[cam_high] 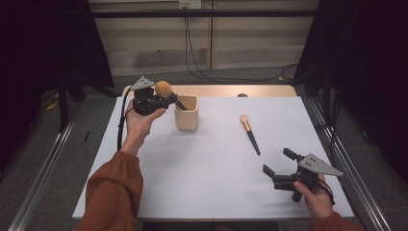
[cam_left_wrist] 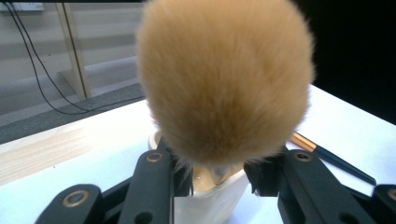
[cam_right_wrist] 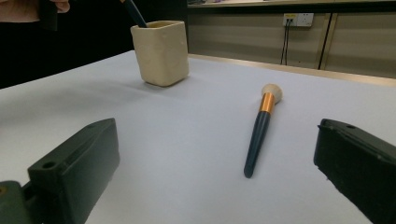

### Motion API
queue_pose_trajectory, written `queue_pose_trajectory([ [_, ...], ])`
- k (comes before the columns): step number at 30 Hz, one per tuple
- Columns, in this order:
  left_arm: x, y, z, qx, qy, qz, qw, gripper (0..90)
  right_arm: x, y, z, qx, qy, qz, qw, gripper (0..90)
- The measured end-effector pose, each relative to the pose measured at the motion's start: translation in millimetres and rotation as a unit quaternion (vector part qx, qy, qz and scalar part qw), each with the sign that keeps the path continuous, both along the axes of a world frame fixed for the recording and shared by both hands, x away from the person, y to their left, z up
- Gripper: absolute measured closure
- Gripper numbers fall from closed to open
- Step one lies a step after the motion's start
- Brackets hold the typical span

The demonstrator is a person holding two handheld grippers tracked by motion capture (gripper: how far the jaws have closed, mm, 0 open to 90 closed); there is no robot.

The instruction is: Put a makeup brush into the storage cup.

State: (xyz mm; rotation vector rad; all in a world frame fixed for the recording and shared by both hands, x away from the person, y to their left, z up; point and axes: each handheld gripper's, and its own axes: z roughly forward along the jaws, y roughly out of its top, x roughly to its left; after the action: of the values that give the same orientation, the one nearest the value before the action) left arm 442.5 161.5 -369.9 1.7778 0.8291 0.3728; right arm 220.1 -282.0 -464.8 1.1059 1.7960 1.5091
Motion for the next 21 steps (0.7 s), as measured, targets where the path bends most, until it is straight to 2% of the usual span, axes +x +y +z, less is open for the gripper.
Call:
queue_pose_trajectory([
  [3,-0.3,-1.4,-1.6,0.0,0.005,0.003,1.0,66.4,0.2,0.2,-0.2,-0.001,-0.001,-0.003,1.0,0.0],
  [7,-0.7,-3.9,-2.8,0.01,-0.001,0.002,0.9999,66.4,0.8,0.2,-0.6,-0.002,-0.001,-0.003,1.0,0.0],
  [12,1.2,-1.3,-11.8,0.015,0.003,0.013,0.9998,66.4,0.6,0.0,-0.8,-0.001,-0.001,-0.003,1.0,0.0],
  [17,2.3,2.2,-18.6,0.016,-0.001,0.013,0.9998,66.3,1.1,0.3,-1.7,-0.003,0.0,-0.002,1.0,0.0],
  [21,3.8,2.9,-25.8,0.014,0.006,0.006,0.9999,65.8,1.1,0.6,-2.3,-0.004,0.001,0.0,1.0,0.0],
])
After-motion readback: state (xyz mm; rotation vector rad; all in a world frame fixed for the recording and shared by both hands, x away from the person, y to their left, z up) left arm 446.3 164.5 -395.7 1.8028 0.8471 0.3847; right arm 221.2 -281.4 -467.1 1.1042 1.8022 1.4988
